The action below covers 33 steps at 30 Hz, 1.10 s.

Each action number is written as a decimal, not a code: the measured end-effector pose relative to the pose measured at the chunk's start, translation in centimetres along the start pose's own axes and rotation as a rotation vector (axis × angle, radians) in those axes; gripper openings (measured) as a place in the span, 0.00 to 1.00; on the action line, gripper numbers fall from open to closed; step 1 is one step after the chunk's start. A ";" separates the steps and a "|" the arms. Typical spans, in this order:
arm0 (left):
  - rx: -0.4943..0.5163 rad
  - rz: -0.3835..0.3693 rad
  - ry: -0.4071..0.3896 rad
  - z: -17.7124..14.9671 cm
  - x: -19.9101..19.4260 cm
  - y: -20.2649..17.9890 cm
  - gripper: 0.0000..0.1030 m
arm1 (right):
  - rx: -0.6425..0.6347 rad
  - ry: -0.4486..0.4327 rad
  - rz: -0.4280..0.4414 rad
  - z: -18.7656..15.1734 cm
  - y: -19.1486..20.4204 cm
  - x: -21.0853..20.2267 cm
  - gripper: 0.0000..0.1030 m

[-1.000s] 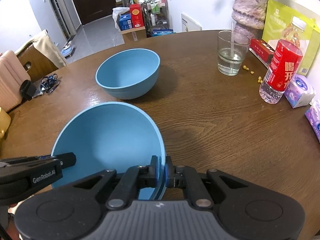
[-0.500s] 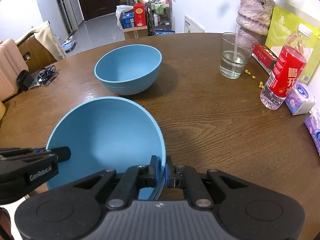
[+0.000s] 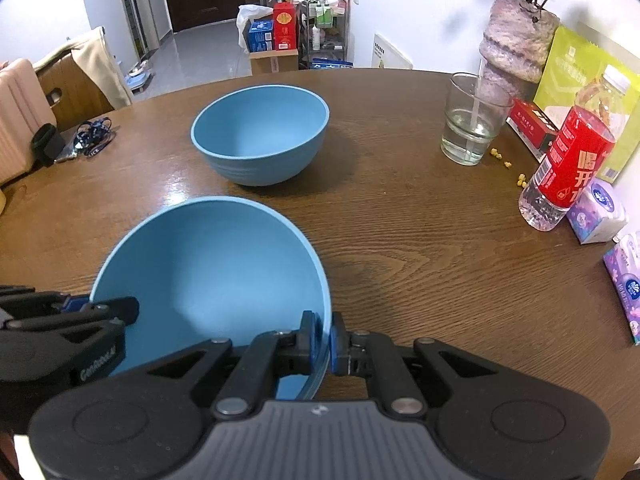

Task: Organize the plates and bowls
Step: 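Lower the left gripper's bowl into the right gripper's bowl, nesting them, then open both grippers to release the nested blue bowls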

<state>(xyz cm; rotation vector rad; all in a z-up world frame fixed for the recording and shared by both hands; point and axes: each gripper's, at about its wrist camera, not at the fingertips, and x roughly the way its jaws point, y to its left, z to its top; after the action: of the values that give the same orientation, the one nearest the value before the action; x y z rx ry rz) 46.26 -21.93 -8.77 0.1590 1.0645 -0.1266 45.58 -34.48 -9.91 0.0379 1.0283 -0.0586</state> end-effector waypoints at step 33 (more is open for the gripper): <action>-0.107 0.003 -0.072 -0.4 -3.6 3.3 1.00 | 0.087 -0.018 0.090 0.3 -2.5 -2.3 0.87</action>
<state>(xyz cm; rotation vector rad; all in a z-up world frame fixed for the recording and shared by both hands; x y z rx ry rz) 44.76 -18.48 -5.54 0.0591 0.9969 -0.0718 44.42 -36.94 -7.78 0.1626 1.0042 -0.0218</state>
